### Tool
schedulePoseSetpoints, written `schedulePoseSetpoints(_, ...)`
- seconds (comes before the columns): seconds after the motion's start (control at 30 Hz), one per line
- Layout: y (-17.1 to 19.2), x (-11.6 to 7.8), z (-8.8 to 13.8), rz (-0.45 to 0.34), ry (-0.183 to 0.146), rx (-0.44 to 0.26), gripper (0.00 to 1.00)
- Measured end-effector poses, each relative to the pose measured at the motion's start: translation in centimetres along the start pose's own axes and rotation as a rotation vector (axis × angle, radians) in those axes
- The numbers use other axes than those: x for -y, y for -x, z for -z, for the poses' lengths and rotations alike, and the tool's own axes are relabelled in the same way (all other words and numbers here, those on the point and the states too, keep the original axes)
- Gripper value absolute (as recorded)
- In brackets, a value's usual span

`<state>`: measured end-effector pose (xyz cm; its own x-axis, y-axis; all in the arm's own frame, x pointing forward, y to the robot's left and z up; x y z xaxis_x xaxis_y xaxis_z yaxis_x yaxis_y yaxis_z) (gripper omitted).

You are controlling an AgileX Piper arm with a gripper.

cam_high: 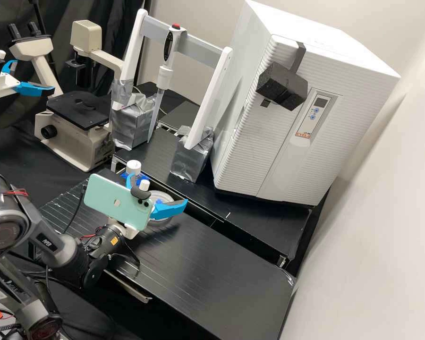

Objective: Open the lid

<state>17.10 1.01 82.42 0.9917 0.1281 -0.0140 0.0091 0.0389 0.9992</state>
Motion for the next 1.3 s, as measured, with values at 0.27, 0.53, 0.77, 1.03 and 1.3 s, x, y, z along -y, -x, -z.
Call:
schedulePoseSetpoints(0.27,0.0,0.0,-0.8,0.008,-0.007,0.039,1.0)
schedulePoseSetpoints(0.53,0.0,-0.1,-1.1,0.007,-0.005,0.053,0.0)
schedulePoseSetpoints(0.77,0.1,-0.2,-1.3,0.005,-0.013,0.059,0.0)
schedulePoseSetpoints(1.03,0.1,-0.1,-1.2,0.012,-0.01,0.054,0.0)
schedulePoseSetpoints(1.3,0.1,-0.1,-1.2,0.016,-0.009,0.052,0.0)
